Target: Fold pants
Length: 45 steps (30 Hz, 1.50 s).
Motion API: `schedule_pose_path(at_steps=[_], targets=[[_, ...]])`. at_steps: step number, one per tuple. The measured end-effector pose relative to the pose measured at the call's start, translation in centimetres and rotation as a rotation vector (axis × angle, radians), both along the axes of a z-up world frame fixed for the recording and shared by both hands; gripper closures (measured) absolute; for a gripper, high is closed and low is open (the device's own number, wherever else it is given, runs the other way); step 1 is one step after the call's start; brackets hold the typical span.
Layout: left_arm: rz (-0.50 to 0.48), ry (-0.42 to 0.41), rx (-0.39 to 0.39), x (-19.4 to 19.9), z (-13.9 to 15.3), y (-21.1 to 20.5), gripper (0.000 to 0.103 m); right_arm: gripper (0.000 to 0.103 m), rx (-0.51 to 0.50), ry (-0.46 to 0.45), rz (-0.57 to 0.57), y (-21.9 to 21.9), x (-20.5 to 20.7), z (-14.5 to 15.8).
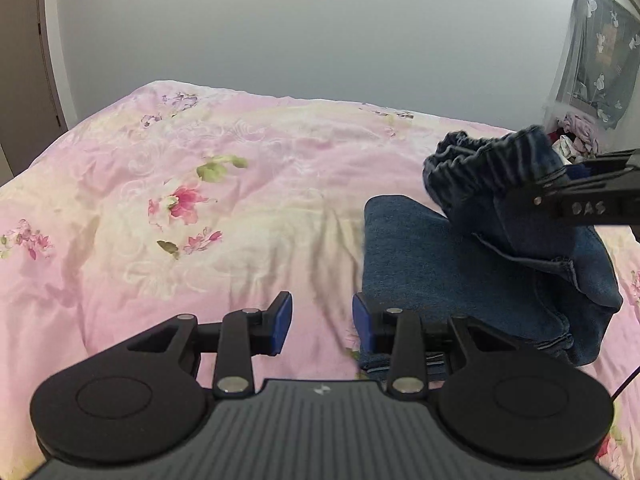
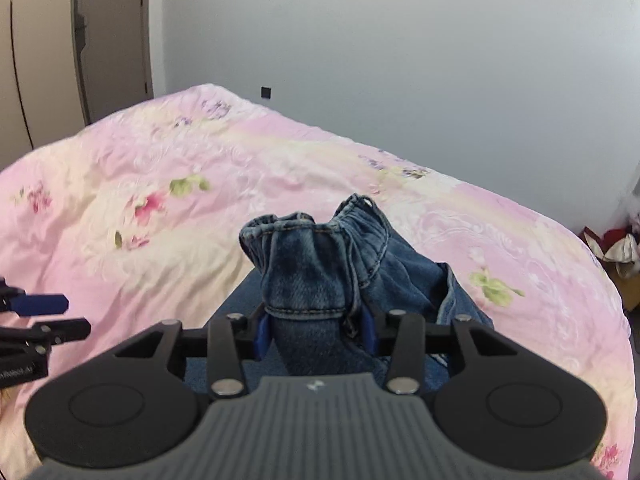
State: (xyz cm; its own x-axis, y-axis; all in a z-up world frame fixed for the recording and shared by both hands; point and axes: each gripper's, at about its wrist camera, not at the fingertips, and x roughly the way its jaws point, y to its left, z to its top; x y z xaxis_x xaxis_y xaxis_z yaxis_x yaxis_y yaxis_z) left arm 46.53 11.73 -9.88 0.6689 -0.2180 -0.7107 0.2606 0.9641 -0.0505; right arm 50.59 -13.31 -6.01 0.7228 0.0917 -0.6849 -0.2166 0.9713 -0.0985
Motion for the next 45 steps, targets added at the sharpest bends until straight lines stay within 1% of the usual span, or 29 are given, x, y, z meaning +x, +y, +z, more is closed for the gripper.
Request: schedule_pose_path(at_steps=[4,9,11,12,14,17,22,24,27,29,31,32,33,34,35,36,38,43,44,45], targets=[[0.005,0.015,0.012,0.3,-0.9,1.3,0.061,0.064,-0.065,0.023,0.029,3.5,1.2,-4.0],[0.021,0.034,0.012,0.7,-1.8,2.7,0.061,0.063,-0.216,0.052,0.124,8.2,1.4,-9.4],[0.028,0.045,0.006,0.9,-2.0,2.9,0.061,0.061,-0.25,0.088,0.157,9.1,1.5,-11.2],[0.028,0.047,0.004,0.9,-2.0,2.8,0.061,0.059,-0.251,0.093,0.165,9.2,1.4,-11.8],[0.02,0.047,-0.001,1.0,-1.8,2.7,0.061,0.058,-0.258,0.081,0.178,9.2,1.1,-12.1],[0.01,0.039,-0.007,0.9,-1.1,2.1,0.061,0.058,-0.272,0.084,0.208,8.4,0.5,-11.2],[0.001,0.03,-0.053,1.1,0.4,0.5,0.061,0.056,-0.269,0.1,0.23,5.8,-1.5,-8.7],[0.003,0.03,-0.072,1.3,1.0,-0.4,0.061,0.054,-0.276,0.113,0.248,5.0,-2.5,-8.2],[0.002,0.028,-0.093,1.3,1.8,-1.7,0.061,0.054,-0.285,0.108,0.258,4.6,-3.4,-8.1],[0.008,0.025,-0.095,1.0,2.5,-2.4,0.061,0.053,-0.276,0.109,0.247,4.9,-3.0,-8.4],[0.01,0.013,-0.072,0.5,3.1,-2.6,0.061,0.05,-0.263,0.125,0.242,5.4,-2.4,-8.8],[0.013,0.006,-0.049,0.2,3.3,-2.7,0.061,0.032,-0.203,0.136,0.256,5.5,-2.3,-8.6],[0.013,0.002,-0.026,0.1,3.5,-2.7,0.061,0.019,-0.142,0.155,0.262,5.5,-2.3,-8.4],[0.015,-0.003,-0.004,-0.1,3.6,-2.5,0.061,0.018,-0.104,0.178,0.269,5.7,-2.6,-8.1],[0.018,-0.004,0.014,-0.3,3.7,-2.3,0.061,0.017,-0.114,0.172,0.27,6.1,-2.9,-7.9],[0.023,0.004,0.023,-0.2,3.7,-2.1,0.061,0.017,-0.129,0.143,0.285,6.3,-3.6,-7.7],[0.038,0.026,0.016,0.0,3.5,-1.6,0.061,0.017,-0.124,0.12,0.29,5.9,-4.4,-7.3],[0.054,0.064,-0.077,0.7,1.8,-1.2,0.061,0.017,0.055,0.126,0.259,0.7,-5.7,-5.7],[0.062,0.069,-0.087,1.1,1.3,-1.4,0.062,0.018,0.092,0.128,0.251,-0.4,-5.7,-5.3],[0.068,0.077,-0.093,1.5,0.6,-1.7,0.066,0.022,0.128,0.135,0.244,-1.5,-5.5,-4.9]])
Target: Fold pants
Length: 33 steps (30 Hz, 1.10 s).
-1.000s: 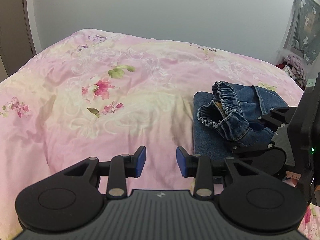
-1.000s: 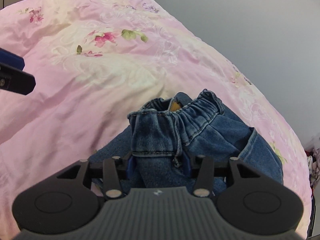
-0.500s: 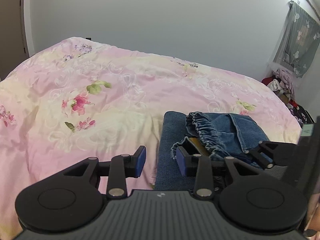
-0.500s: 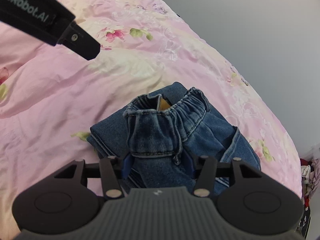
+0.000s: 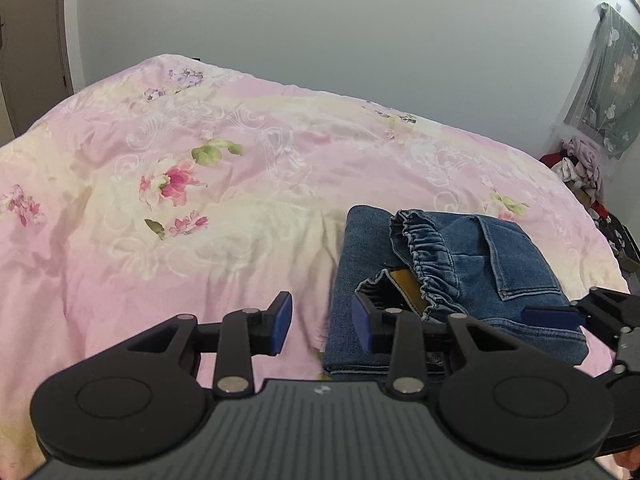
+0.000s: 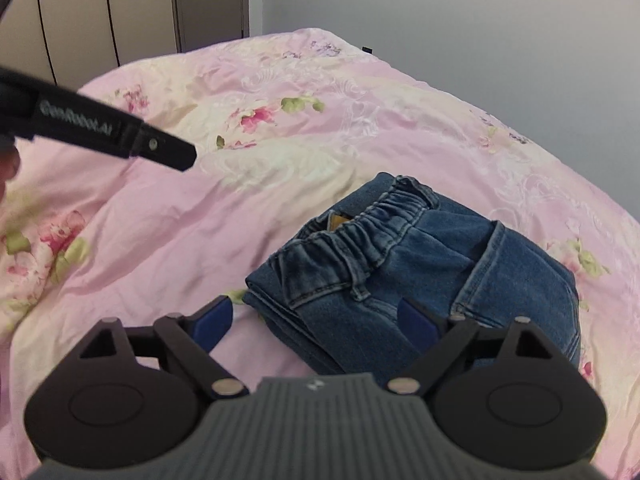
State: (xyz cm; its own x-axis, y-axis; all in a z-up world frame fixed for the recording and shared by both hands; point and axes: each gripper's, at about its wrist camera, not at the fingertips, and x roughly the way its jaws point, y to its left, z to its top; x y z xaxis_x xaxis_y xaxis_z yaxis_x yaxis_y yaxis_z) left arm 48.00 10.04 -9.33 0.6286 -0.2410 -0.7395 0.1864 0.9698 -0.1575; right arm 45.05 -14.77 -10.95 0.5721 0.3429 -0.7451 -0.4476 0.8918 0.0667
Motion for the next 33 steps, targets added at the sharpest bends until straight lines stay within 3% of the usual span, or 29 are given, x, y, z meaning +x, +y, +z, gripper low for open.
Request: schedule_pose_path(at_steps=[5,10,15,19,21,23,27,33], targets=[[-0.012,0.067,-0.031,2.9,-4.2,-1.4,0.069,0.033,0.159,0.089,-0.072,-3.2,3.6,2.0],[-0.096,0.085,0.005,5.4,-7.7,-3.3,0.072,0.038,0.169,0.148,-0.159,-2.8,10.3,1.7],[-0.165,0.078,-0.04,7.3,-9.4,-4.0,0.074,0.038,0.071,0.217,-0.245,0.6,17.5,-0.9],[-0.215,0.084,-0.092,8.1,-10.3,-4.3,0.073,0.039,-0.113,0.254,-0.263,3.7,20.9,-3.6],[-0.223,0.093,-0.135,8.3,-10.8,-3.9,0.073,0.041,-0.208,0.255,-0.263,4.6,21.6,-5.0],[-0.228,0.088,-0.158,8.2,-11.1,-3.6,0.073,0.052,-0.223,0.258,-0.272,4.2,21.9,-5.8],[-0.249,0.066,-0.155,7.9,-11.1,-3.7,0.073,0.063,-0.151,0.241,-0.246,1.8,20.9,-5.4],[-0.258,0.029,-0.122,7.3,-11.2,-4.4,0.072,0.068,0.018,0.172,-0.198,-2.9,16.9,0.0]])
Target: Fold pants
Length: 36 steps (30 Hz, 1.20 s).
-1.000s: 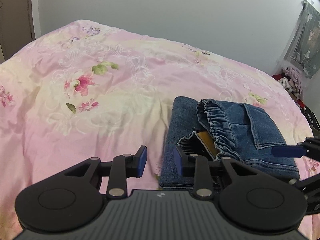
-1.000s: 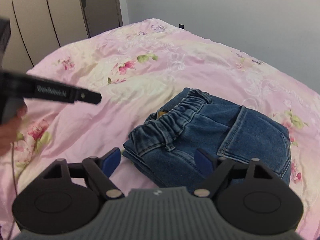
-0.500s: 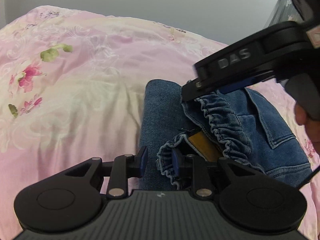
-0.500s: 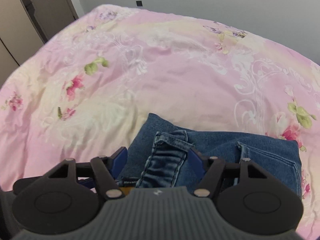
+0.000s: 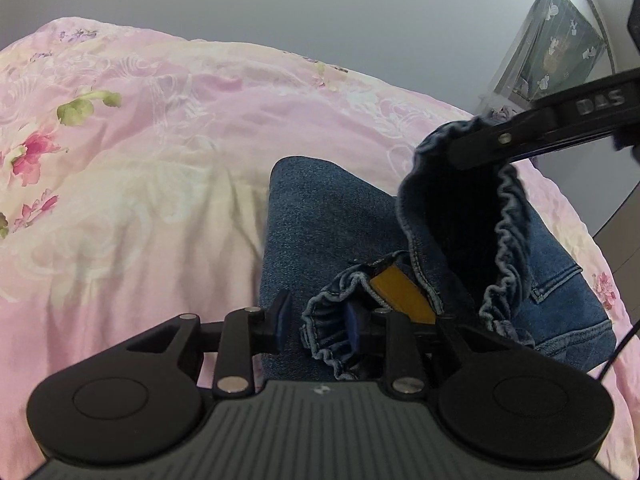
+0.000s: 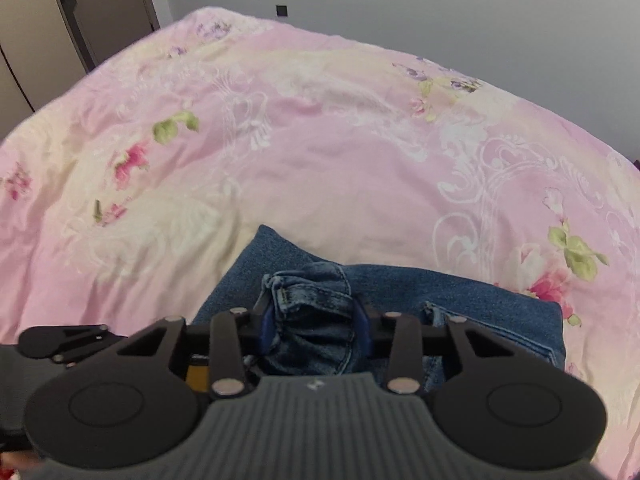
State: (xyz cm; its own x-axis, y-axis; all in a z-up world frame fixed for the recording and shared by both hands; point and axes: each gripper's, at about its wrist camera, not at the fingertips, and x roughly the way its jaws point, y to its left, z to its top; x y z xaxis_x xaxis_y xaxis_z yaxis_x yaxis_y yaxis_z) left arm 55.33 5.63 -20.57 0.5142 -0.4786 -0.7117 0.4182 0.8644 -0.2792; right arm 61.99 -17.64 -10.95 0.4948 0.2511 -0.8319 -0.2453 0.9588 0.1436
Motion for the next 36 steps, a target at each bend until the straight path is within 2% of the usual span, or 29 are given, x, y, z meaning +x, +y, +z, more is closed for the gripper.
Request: schedule_pose_path(at_steps=[2,4,5,8,12,14,16,19,20,22,25,26,29,30,32,34,36], targets=[[-0.002,-0.011,0.02,-0.1,0.1,-0.4,0.072,0.068,0.044,-0.01,0.034,-1.2,-2.0,1.9],[0.018,0.012,0.009,0.3,0.1,-0.4,0.073,0.068,0.069,-0.025,0.066,-2.1,-4.2,3.6],[0.038,0.037,-0.021,0.6,0.0,-0.3,0.078,0.068,0.083,-0.027,0.074,-2.6,-5.4,4.4],[0.095,0.09,-0.104,1.4,0.3,0.2,0.08,0.068,0.101,-0.049,0.107,-3.5,-8.9,6.4],[0.103,0.022,-0.209,1.7,2.9,-0.2,0.084,0.067,0.135,-0.096,0.139,-5.1,-14.0,9.4],[0.085,-0.011,-0.234,1.9,4.1,-1.0,0.086,0.067,0.14,-0.115,0.174,-5.5,-16.2,10.5],[0.084,0.001,-0.164,2.7,4.0,-2.5,0.087,0.067,0.147,-0.127,0.198,-5.6,-17.7,11.3],[0.09,0.061,-0.032,3.2,2.7,-3.7,0.087,0.067,0.12,-0.113,0.202,-5.2,-18.2,10.6],[0.091,0.075,-0.019,2.8,2.6,-3.4,0.086,0.067,0.123,-0.102,0.193,-5.3,-18.0,10.0],[0.081,0.101,-0.044,1.7,2.7,-1.9,0.083,0.067,0.146,-0.082,0.167,-5.6,-17.5,9.0],[0.048,0.072,-0.071,-0.5,3.9,0.4,0.081,0.067,0.181,-0.082,0.147,-6.2,-17.4,8.2],[0.021,0.047,-0.081,-1.4,4.7,0.8,0.078,0.067,0.188,-0.082,0.148,-6.2,-17.5,7.9],[-0.103,0.02,-0.145,-3.3,6.8,0.4,0.076,0.067,0.188,-0.084,0.15,-6.3,-18.2,7.2],[-0.14,-0.001,-0.14,-3.9,7.3,-0.4,0.074,0.067,0.193,-0.081,0.144,-6.4,-18.3,6.9],[-0.222,-0.058,-0.085,-4.9,7.8,-2.4,0.073,0.067,0.209,-0.079,0.132,-6.6,-18.6,6.7],[-0.305,-0.116,0.003,-5.8,7.7,-4.3,0.073,0.067,0.218,-0.078,0.117,-6.9,-18.6,6.6],[-0.362,-0.104,0.026,-6.1,7.6,-4.7,0.073,0.067,0.217,-0.077,0.109,-7.1,-18.4,6.6]])
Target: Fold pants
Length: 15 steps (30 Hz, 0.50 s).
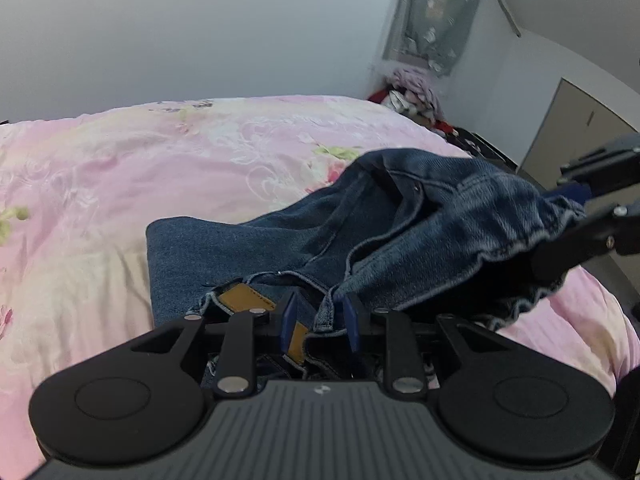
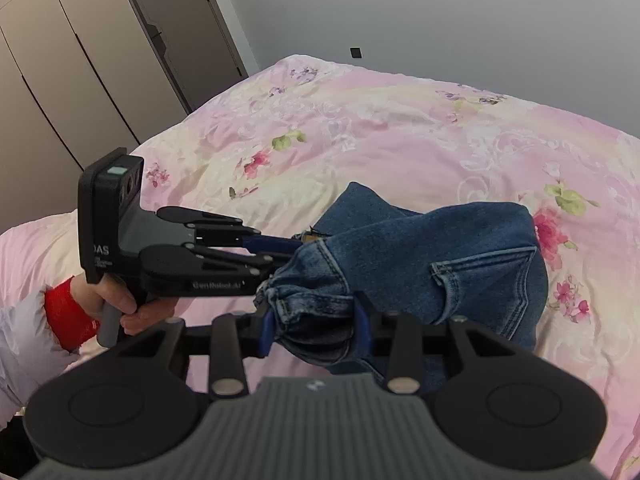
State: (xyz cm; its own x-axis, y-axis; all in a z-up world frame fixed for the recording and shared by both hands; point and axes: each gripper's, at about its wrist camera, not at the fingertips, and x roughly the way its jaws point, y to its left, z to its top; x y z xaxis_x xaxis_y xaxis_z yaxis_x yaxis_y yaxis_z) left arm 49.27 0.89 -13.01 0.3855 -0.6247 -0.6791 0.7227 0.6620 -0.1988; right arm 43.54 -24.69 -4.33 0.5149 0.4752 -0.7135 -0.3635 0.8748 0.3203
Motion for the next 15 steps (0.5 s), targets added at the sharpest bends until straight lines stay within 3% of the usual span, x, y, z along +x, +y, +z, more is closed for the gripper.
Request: schedule_pose_path(at_steps=[3,5,7,11,15], targets=[[-0.032,0.025,-0.003,-0.2,0.3,1.2,0.072,0.067,0.009,0.01,-0.002,-0.4,0.1,0.0],[-0.074,0.044,0.044,-0.6,0.2,1.4,0.072,0.067,0.005,0.006,-0.002,-0.5,0.1,0.0],[-0.085,0.001,0.09,-1.2,0.2,1.3,0.068,0.067,0.021,0.013,-0.003,-0.6,0.2,-0.1],[-0.078,-0.007,0.123,-0.8,-0.2,-0.3,0.067,0.066,0.024,0.01,0.005,-0.5,0.0,-0.5],[-0.091,-0.053,0.157,-0.5,-0.3,-2.4,0.072,0.066,0.008,0.017,-0.004,-0.6,0.1,-0.5]])
